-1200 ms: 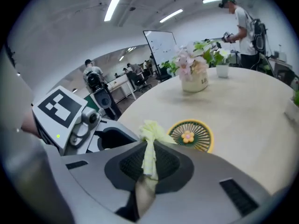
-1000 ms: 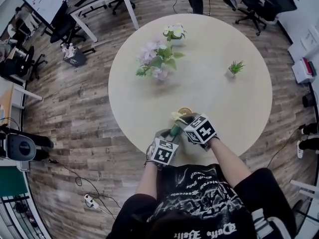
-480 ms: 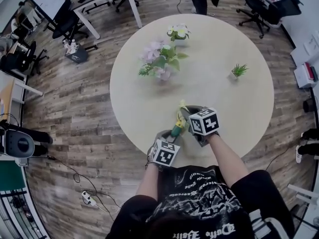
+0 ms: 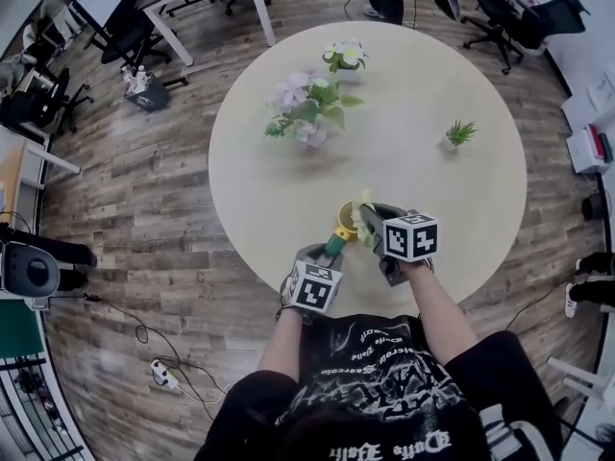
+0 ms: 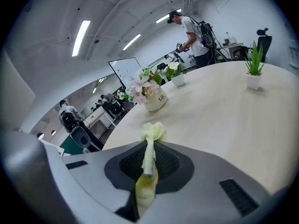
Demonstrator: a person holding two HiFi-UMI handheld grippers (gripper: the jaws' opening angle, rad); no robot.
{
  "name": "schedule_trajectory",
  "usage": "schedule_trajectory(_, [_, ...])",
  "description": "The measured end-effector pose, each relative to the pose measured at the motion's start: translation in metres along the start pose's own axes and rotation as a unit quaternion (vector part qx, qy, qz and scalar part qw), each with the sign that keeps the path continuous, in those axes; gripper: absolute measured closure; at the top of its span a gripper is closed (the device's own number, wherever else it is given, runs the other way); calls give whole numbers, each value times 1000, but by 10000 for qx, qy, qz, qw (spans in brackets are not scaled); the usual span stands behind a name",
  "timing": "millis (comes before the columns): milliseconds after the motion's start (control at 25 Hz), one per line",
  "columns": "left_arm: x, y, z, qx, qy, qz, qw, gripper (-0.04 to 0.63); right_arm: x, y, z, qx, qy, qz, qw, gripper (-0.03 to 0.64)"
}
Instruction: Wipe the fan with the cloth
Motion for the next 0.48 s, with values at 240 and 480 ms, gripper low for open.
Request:
schedule_trajectory(240, [2,0,0,70,-126,33,9999,423,3,-27,-8,-156,382,571,9975,578])
schedule_trajectory(480, [5,1,-1,216,-256,16,9994,423,8,-32,-4,-75,729,649,9952,578])
Point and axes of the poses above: the fingertips, and each gripper's own axes: z forward along the fingers, x to its left, y out of its top, the point moved 7 cm from there along -z, backward along the fingers, and after that the axes turned 6 degrees about x, right-handed, at the moved point
